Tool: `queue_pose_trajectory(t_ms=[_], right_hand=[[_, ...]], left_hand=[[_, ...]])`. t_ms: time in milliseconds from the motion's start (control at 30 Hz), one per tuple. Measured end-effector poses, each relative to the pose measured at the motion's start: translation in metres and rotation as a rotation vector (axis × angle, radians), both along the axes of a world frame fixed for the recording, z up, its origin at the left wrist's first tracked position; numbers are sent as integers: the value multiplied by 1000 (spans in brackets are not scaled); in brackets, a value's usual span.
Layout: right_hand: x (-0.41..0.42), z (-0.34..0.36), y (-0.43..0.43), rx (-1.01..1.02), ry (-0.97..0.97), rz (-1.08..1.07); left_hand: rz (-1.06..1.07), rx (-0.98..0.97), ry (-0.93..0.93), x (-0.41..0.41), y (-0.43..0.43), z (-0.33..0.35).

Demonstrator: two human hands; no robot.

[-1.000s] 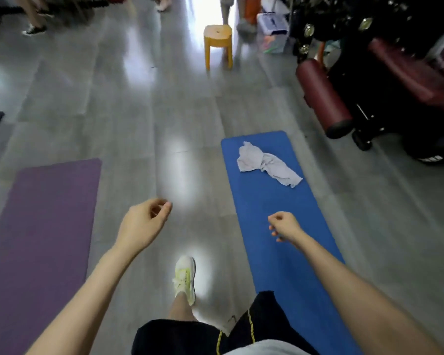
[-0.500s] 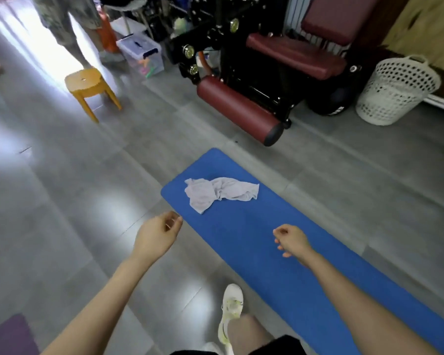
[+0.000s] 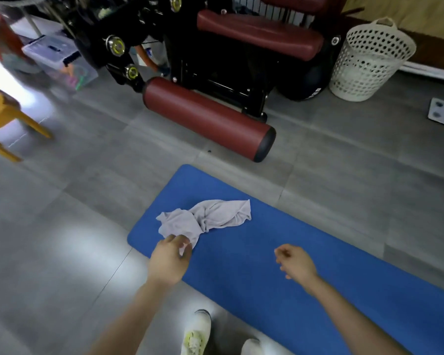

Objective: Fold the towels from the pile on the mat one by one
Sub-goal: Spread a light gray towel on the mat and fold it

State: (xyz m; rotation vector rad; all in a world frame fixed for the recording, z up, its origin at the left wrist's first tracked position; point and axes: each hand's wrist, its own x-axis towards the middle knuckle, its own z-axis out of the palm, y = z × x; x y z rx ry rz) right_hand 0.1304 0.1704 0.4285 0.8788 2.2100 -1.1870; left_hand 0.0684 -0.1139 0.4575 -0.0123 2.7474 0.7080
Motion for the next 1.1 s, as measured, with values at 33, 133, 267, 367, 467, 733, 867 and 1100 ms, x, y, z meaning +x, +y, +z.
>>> queue_pose_trajectory(t_ms=[33,133,267,367,467,733,867,1100], right_hand=[[-10,-23,-2,1,7,-13],[-35,-100,-9,7,40,-47],[-55,-211,-14,15,73,-103],[-63,-297,-13,29,95,-140],[-69,-376,-7,38,122,-150],[-88,-527,15,66,232,-121],[-89,-558,19,103,251,-106],[-78,-569,5,186,258,-34]], left_hand=[[-30,-13,20,-14,-1,-26],[-70,-52,54,-46,-3,-111],[-158,-73,136,-75,0,-229],[-266,-69,238,-95,6,-323],[-352,-109,320,-117,21,-410],[-518,-268,380,-174,61,-574],[-527,-299,463,-194,70,-608],[-670,-413,402,-207,79,-623]])
